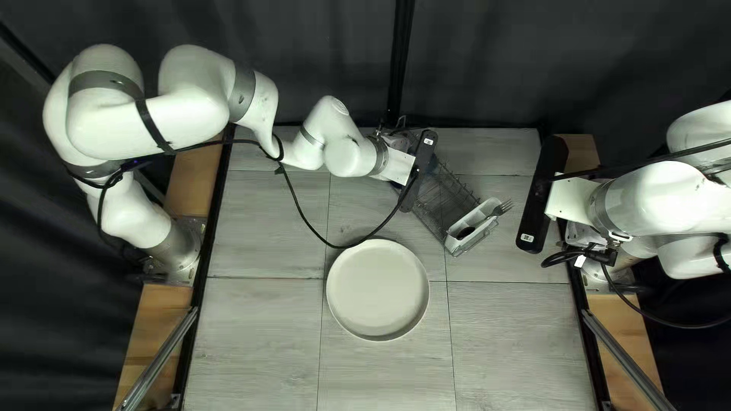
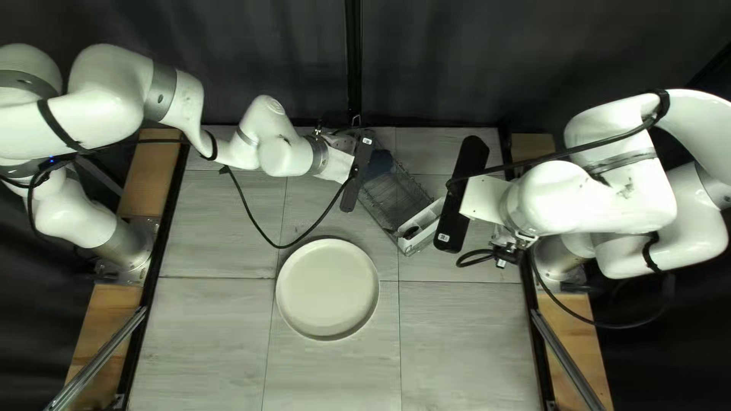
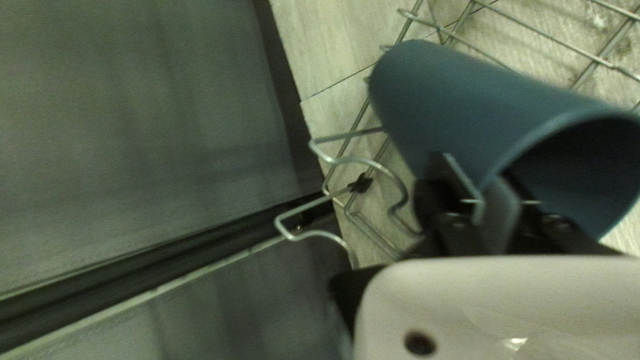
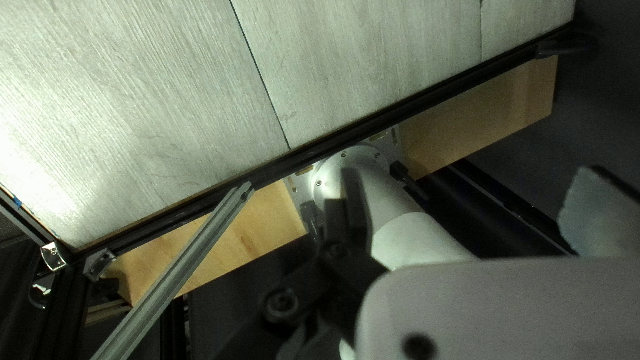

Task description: Pick up and place plate onto table. Place down one fork to the left of the plate. Place spoon and knife to the right of the plate. Place cup above the knife and spoon

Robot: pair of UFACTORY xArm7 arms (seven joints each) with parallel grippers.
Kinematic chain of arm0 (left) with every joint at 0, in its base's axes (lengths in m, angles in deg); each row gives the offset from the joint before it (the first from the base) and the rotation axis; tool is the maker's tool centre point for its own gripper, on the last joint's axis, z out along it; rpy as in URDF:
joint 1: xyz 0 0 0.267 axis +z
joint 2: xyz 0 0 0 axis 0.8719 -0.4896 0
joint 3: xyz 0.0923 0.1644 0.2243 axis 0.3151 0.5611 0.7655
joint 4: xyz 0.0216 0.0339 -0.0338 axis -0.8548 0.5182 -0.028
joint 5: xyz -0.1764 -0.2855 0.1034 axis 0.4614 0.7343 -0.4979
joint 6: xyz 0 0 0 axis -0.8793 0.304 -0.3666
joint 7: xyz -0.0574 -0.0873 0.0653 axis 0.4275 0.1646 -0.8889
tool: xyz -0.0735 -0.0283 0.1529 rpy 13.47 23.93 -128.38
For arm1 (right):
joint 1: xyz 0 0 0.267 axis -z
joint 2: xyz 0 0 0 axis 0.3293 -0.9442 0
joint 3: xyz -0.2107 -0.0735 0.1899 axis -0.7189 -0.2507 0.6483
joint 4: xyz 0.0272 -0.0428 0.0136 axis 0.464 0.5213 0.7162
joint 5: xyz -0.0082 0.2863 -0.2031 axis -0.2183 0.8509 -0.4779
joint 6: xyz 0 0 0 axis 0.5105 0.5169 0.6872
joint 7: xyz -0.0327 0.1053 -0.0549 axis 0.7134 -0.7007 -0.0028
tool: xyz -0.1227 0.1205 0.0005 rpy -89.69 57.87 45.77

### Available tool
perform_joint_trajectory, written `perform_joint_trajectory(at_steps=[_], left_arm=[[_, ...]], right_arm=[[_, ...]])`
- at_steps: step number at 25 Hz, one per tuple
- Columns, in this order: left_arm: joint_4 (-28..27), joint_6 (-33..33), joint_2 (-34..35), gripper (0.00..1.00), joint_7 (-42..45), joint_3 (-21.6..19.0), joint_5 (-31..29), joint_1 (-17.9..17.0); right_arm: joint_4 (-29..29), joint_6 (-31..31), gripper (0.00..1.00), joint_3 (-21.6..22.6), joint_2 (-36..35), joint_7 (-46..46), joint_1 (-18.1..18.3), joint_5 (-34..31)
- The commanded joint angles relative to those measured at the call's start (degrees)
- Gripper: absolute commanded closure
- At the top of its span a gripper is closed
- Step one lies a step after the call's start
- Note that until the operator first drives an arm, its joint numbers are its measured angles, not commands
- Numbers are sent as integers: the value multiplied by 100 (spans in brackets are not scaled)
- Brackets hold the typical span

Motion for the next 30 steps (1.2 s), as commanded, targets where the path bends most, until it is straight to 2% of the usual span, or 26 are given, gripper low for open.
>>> perform_joint_trajectory(at_steps=[1,3,4,6,7,8,9,14,21,23,25,30], left_arm=[[175,246,564,100,-511,-135,735,-4],[226,413,865,100,-947,-202,1321,-32],[272,540,1115,100,-1388,-224,1901,-68],[280,776,1373,100,-1962,-223,2687,-165],[258,991,1537,100,-2456,-190,3341,-265],[245,1092,1613,100,-2710,-165,3671,-317],[219,1336,1776,100,-3173,-94,4288,-439],[-88,2556,2224,100,-4659,209,6205,-824],[-75,2597,2294,100,-4779,244,6339,-872],[23,2549,2296,100,-4897,391,6728,-849],[-70,2820,2138,100,-4880,505,7267,-834],[-454,3554,1697,100,-4899,551,7668,-807]], right_arm=[[0,0,0,0,0,0,0,0],[0,0,0,0,0,0,0,0],[0,0,0,0,0,0,0,0],[0,0,0,0,0,0,0,0],[0,0,0,0,0,0,0,0],[0,0,0,0,0,0,0,0],[0,0,0,0,0,0,0,0],[0,0,0,0,0,0,0,0],[0,0,0,0,0,0,0,0],[0,0,0,0,0,0,0,0],[0,0,0,0,0,0,0,0],[0,0,0,0,0,0,0,0]])
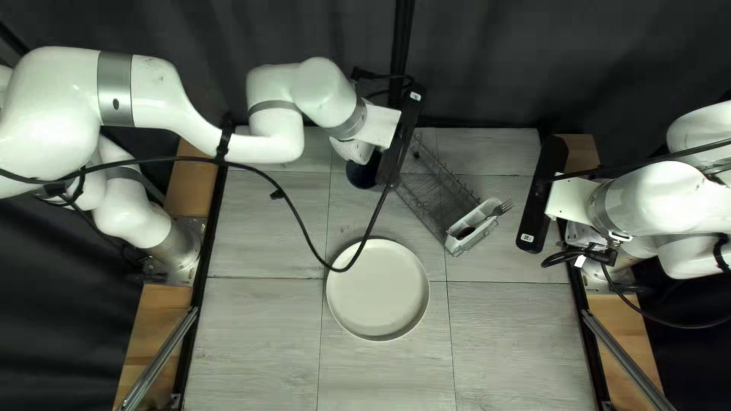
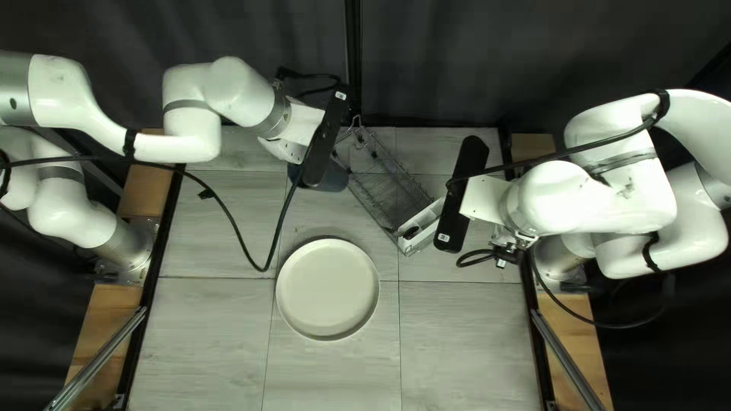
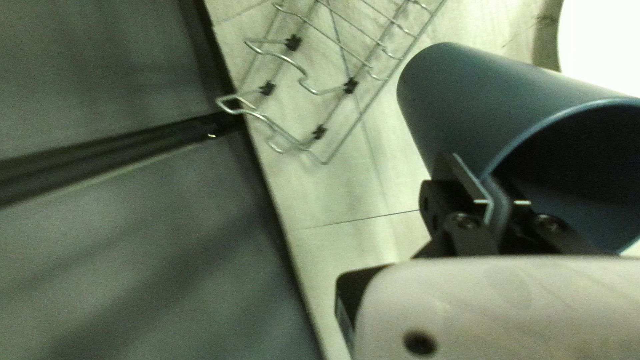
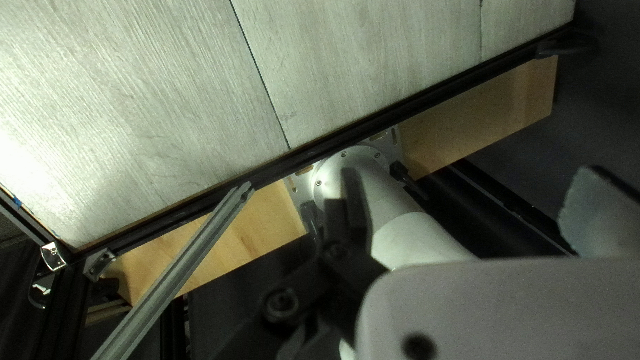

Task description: Pick up and place plate onto table. Place down one fork to the left of the plate. Place spoon and knife to the right of the plate. Place cup above the knife and spoon

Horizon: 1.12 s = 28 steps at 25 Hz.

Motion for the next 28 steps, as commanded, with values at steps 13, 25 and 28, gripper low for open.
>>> perform_joint_trajectory(at_steps=[13,25,28], left_arm=[[-778,1051,-1370,100,-725,198,447,143],[-934,924,-1888,100,-188,201,-139,-53],[-910,802,-1996,99,-175,205,-175,-62]], right_arm=[[0,0,0,0,0,0,0,0],[0,0,0,0,0,0,0,0],[0,0,0,0,0,0,0,0]])
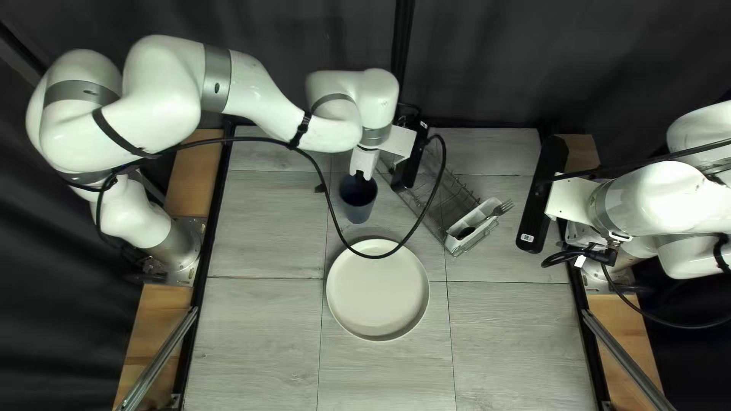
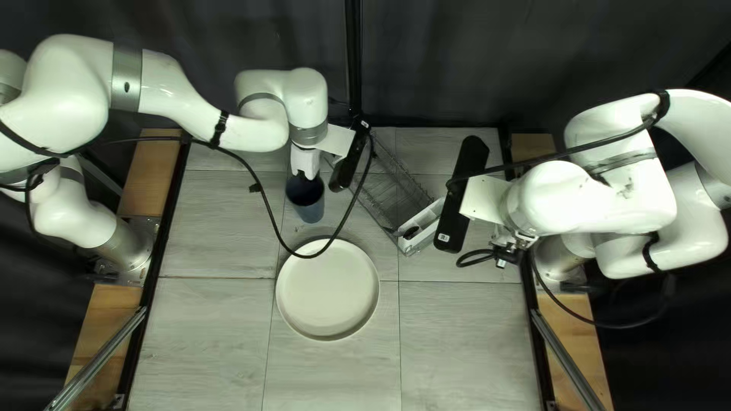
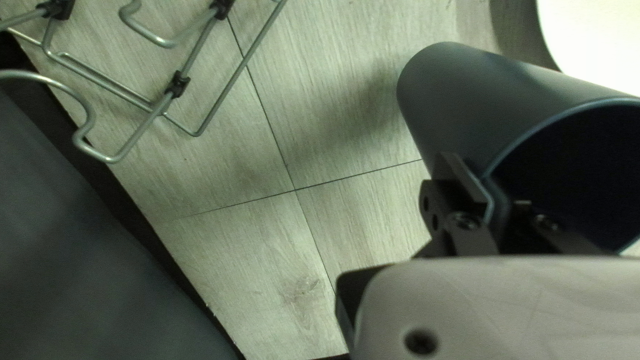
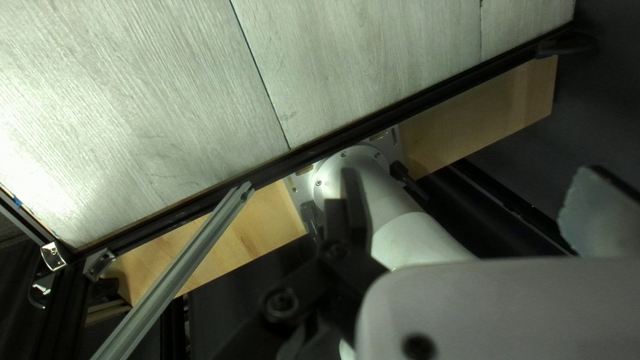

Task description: Pick up and place plate onto table. Place down one fork to the left of the plate. Place spoon and knife to the right of the plate. Place cup above the knife and spoon

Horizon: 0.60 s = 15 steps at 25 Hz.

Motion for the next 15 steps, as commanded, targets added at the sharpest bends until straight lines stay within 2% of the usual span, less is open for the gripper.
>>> perform_joint_trajectory(at_steps=[1,2,3,4,10,15], left_arm=[[33,-143,-135,84,18,9,-58,-13],[42,-160,-143,76,3,12,-62,-8],[48,-165,-141,54,-11,12,-59,-4],[88,-165,-82,0,-40,19,-42,15],[313,-204,288,0,74,70,-31,66],[619,96,1347,0,480,131,-6,135]], right_arm=[[0,0,0,0,0,0,0,0],[0,0,0,0,0,0,0,0],[0,0,0,0,0,0,0,0],[0,0,0,0,0,0,0,0],[0,0,0,0,0,0,0,0],[0,0,0,0,0,0,0,0]])
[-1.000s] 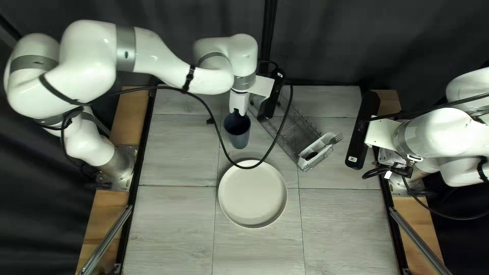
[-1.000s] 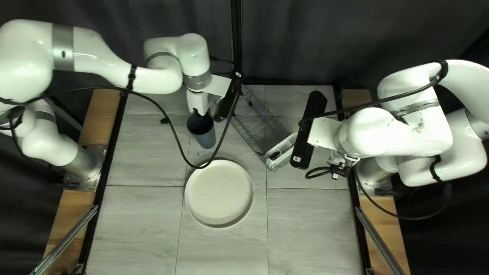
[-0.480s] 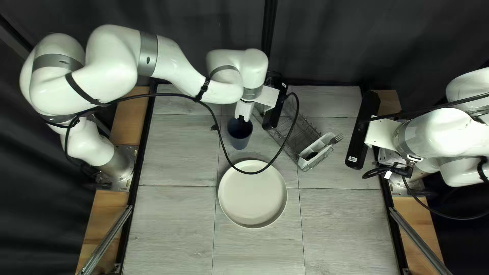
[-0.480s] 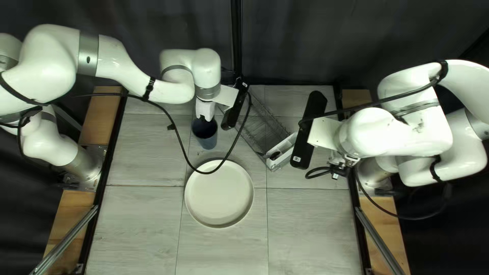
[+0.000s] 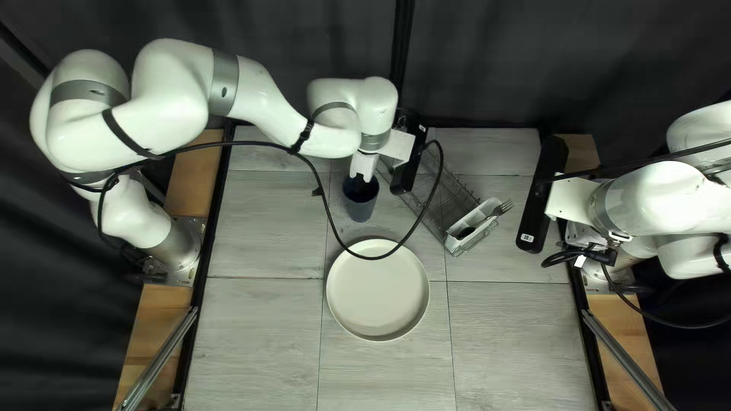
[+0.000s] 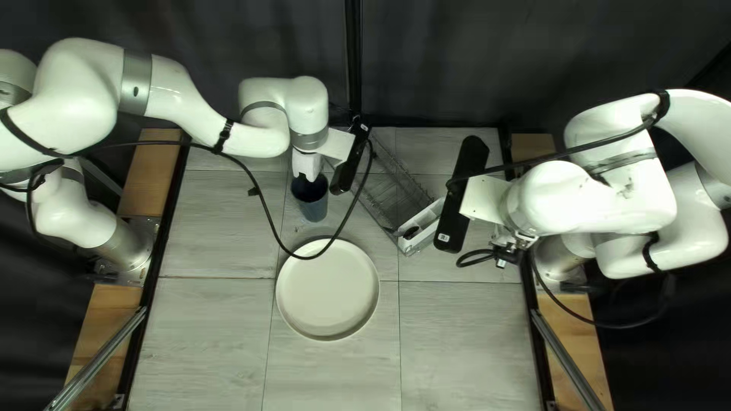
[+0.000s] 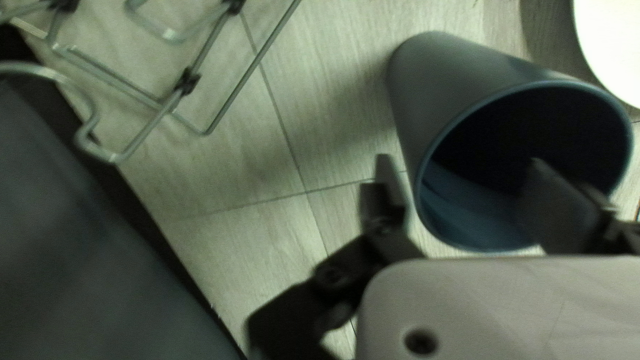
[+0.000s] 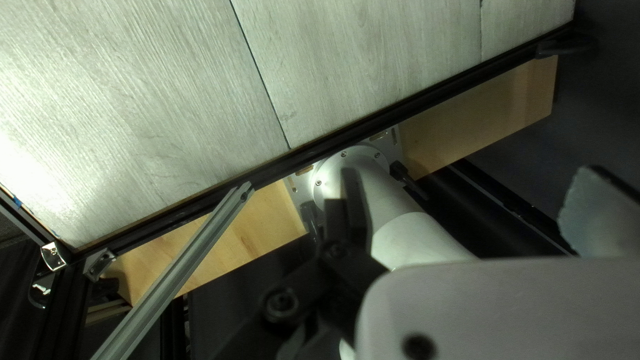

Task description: Pick up and place plate onto table. Place down one fork to the left of the plate. Place spoon and knife to the right of the plate. Place cup above the knife and spoon

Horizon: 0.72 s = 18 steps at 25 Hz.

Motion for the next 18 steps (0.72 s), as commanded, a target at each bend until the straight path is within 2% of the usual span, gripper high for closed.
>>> perform_joint_trajectory(at_steps=[1,5,10,14,18], left_arm=[[305,301,1045,0,434,55,22,75],[548,392,1721,0,686,90,67,127],[1250,140,2618,0,1044,179,203,218],[1912,-87,3582,0,1741,56,-32,432],[1978,-112,3675,0,1813,21,-65,448]], right_arm=[[0,0,0,0,0,0,0,0],[0,0,0,0,0,0,0,0],[0,0,0,0,0,0,0,0],[0,0,0,0,0,0,0,0],[0,0,0,0,0,0,0,0]])
